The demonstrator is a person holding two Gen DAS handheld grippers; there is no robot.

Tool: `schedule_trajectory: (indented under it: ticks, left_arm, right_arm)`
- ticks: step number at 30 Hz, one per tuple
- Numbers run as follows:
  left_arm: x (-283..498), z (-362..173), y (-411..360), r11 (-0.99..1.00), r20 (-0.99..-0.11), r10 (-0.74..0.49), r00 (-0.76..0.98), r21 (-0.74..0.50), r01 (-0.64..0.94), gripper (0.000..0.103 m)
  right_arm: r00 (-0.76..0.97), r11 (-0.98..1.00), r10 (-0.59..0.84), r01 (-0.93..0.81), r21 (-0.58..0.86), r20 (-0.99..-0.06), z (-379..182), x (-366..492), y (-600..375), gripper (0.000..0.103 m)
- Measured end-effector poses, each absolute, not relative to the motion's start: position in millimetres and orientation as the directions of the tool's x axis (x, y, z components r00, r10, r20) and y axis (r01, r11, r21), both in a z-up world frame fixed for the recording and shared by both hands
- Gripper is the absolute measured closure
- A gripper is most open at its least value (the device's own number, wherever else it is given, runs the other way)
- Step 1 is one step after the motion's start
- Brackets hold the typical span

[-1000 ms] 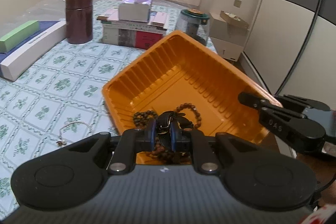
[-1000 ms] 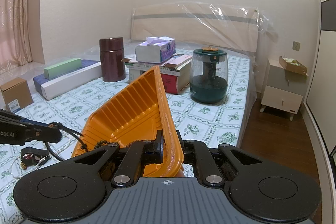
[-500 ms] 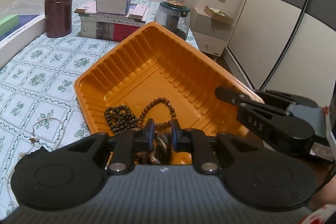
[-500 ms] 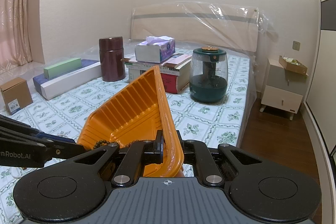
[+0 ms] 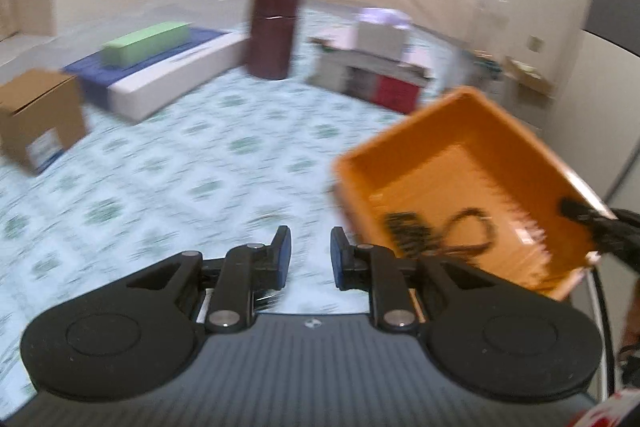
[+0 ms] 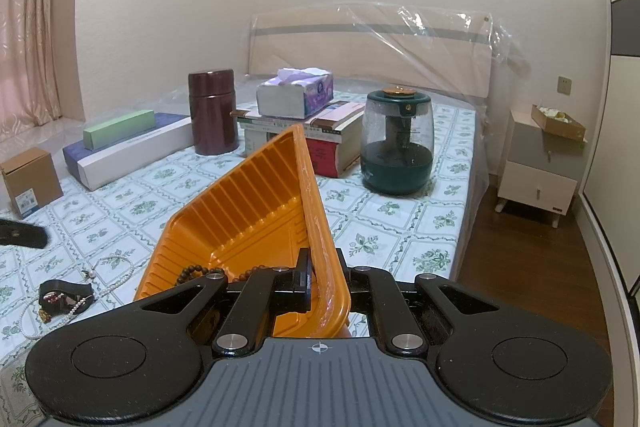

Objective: Organize jewelry
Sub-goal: 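Open the left tool to release the watch in the tray, then grasp a black watch from the pile with the left tool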

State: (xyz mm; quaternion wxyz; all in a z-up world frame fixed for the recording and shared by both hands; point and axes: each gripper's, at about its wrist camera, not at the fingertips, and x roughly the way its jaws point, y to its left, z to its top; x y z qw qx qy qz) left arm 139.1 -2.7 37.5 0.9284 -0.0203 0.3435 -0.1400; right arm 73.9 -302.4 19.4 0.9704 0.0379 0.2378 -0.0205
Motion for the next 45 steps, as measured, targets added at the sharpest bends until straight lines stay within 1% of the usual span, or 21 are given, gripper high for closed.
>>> schedule_trajectory:
  ticks: [6,11,15,17,19,22,29,41,42,43,45]
  left_arm:
    - [132.4,21.3,43.3,0.985,-0.658,-0.170,0.734,-0.112,0.128,0.083]
    - [125.5,1.4,56.9,0.992,-0.680,-0.128,0.722,-0.085,0.095,0.082]
    - [122.2,-12.2,56.5,0.990,-0.685,-0.141,0.715,-0.084,0.115,0.082]
    - [123.9,-16.4,52.6,0.987,-0.686,-0.154,0.711,-0.075,0.141,0.078]
    - [126.8,-19.2,46.9,0.981,-0.690,-0.175,0.703,-0.062,0.184,0.070]
    - [132.3,-22.2,37.5,0.968,-0.686,-0.196,0.701,-0.024,0.248,0.069]
    - [154.2,-33.1,23.4,0.941,-0.710,-0.183,0.680,0.074,0.330,0.069]
    - [166.0,-37.8,8.4,0.901,-0.741,-0.212,0.638,0.106,0.422,0.070]
    - [164.9,-37.6,7.4,0.898,-0.744,-0.211,0.634,0.109,0.426,0.072]
    - [163.8,-37.3,6.8,0.896,-0.749,-0.212,0.628,0.107,0.430,0.076]
    - [161.7,-36.6,7.0,0.894,-0.755,-0.227,0.616,0.089,0.439,0.080]
  right_arm:
    - [0.886,0.996,-0.023,0.058,0.063,-0.463,19.7,73.9,-302.2,0.094]
    - [0.886,0.996,-0.024,0.060,0.063,-0.463,19.9,73.6,-303.1,0.094]
    - [0.885,0.996,-0.027,0.061,0.059,-0.464,20.3,73.4,-303.8,0.094]
    - [0.885,0.996,-0.027,0.062,0.059,-0.465,20.3,73.5,-303.8,0.094]
    - [0.885,0.996,-0.028,0.061,0.057,-0.465,20.3,73.3,-303.6,0.094]
    - [0.885,0.996,-0.027,0.062,0.059,-0.465,20.2,73.5,-303.7,0.094]
    - [0.882,0.996,-0.033,0.065,0.053,-0.469,18.5,73.8,-306.4,0.094]
    - [0.881,0.996,-0.036,0.068,0.051,-0.472,17.9,74.7,-306.9,0.094]
    - [0.881,0.996,-0.036,0.068,0.050,-0.472,17.9,74.8,-306.7,0.094]
    - [0.881,0.996,-0.036,0.068,0.050,-0.472,17.8,74.3,-306.9,0.094]
    - [0.881,0.996,-0.037,0.068,0.050,-0.472,17.9,74.8,-307.0,0.094]
